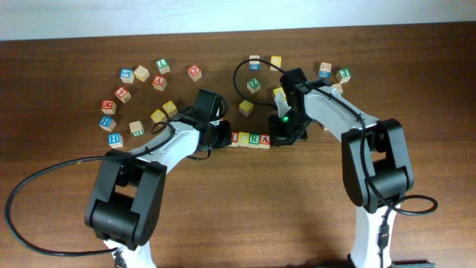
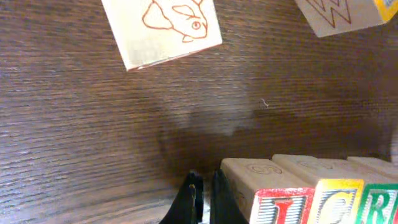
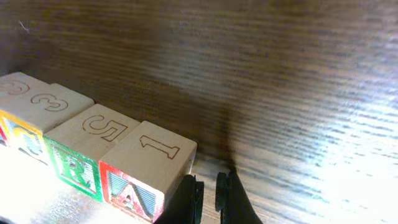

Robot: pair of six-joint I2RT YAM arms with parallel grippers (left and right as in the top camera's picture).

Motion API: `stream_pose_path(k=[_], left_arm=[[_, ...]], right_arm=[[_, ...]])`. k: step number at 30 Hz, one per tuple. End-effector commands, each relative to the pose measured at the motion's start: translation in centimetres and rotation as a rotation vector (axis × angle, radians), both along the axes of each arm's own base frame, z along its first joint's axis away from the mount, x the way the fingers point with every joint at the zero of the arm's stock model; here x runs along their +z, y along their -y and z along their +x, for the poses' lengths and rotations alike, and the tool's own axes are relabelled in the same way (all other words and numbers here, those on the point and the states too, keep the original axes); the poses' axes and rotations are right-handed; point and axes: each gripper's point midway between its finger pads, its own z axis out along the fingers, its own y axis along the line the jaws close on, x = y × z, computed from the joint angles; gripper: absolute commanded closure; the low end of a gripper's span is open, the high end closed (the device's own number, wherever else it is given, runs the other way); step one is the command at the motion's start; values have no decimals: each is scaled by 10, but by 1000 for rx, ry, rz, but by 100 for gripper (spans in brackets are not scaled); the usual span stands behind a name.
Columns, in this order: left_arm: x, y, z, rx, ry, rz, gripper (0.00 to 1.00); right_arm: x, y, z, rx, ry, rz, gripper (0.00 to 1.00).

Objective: Spell out ICRA

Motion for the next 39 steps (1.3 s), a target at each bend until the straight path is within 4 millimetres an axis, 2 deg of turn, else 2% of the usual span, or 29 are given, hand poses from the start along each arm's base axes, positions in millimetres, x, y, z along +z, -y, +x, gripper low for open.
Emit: stream_pose_path(k=[1,9,20,26,29,31,32,35,39], left_arm=[[3,12,2,-36,1,-52,100],[-2,26,-22,-86,-65,-50,100],[-4,17,-19,-66,-57,-3,100],[-5,16,-19,-63,-55,4,100],[-4,9,-18,-49,-56,43,100],[4,-2,-14,-26,-54,110,100],[18,-6,-12,-16,-48,137,100],[36,-10,-19,-16,-51,140,100],[38,-12,-24,-17,-66,147,100]], right_arm=[[-7,4,2,11,19,-42,96],[-7,2,8,11,48,-34,96],[-13,-16,-16,-23,-39,-33,96],[-15,-10,-15,-36,-34,-72,96],[-16,-6,-14,-36,-28,-99,96],[-16,-5,-15,-36,-32,-100,96],[-16,-5,-15,-36,-32,-100,96],[-16,-5,-15,-36,-32,-100,96],[-16,-5,-16,-36,-35,-101,96]])
